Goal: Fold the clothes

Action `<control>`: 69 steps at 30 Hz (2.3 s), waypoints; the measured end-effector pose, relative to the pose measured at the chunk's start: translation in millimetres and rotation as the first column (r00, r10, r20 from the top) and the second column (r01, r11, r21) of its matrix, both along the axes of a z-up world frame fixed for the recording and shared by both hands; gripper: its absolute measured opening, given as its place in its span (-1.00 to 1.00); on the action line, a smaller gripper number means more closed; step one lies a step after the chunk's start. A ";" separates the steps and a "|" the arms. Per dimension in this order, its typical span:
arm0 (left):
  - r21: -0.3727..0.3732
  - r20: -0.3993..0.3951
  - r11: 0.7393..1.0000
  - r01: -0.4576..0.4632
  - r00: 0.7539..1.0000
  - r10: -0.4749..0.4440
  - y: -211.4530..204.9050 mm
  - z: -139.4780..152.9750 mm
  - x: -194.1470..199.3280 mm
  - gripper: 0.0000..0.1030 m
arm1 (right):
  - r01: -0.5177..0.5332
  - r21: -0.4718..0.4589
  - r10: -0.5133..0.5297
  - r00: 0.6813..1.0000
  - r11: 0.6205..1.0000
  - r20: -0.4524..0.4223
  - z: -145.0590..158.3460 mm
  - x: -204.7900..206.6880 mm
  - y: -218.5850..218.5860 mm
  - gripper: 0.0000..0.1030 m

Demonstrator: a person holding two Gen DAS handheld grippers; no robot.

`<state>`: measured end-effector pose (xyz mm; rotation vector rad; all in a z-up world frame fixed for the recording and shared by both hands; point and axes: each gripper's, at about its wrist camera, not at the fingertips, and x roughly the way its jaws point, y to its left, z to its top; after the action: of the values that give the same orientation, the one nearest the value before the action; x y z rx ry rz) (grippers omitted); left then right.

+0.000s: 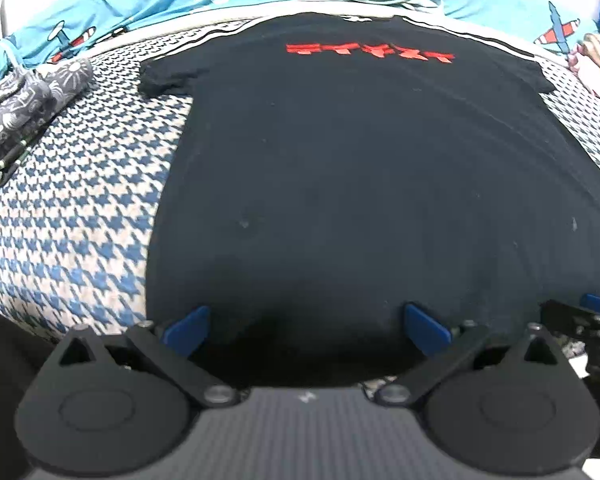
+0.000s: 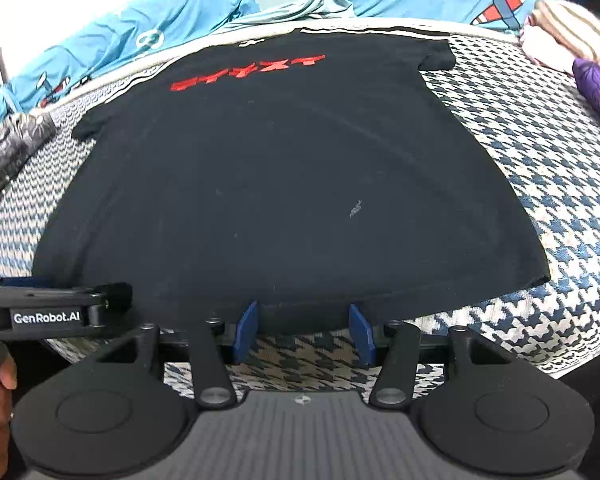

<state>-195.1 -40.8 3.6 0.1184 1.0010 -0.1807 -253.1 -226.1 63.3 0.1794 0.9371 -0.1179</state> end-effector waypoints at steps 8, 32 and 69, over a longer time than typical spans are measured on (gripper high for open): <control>-0.011 0.006 1.000 -0.001 1.000 0.001 0.4 4.4 20.6 1.00 | -0.031 0.005 0.030 0.999 1.000 0.034 9.6 16.0 -7.5 -0.03; 0.006 0.070 1.000 0.008 0.997 -0.008 1.8 13.1 111.9 1.00 | -0.009 0.104 -0.002 0.995 0.995 0.101 28.0 95.4 -78.6 -0.03; -0.072 0.001 0.997 -0.042 0.999 0.042 -1.5 8.2 217.4 1.00 | 0.375 0.354 -0.439 0.891 0.856 0.118 -1.7 212.2 -216.0 -0.03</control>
<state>22.3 -42.3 11.8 0.0317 0.9929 -0.1783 -40.9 -442.1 61.7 0.6878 0.7034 -0.3366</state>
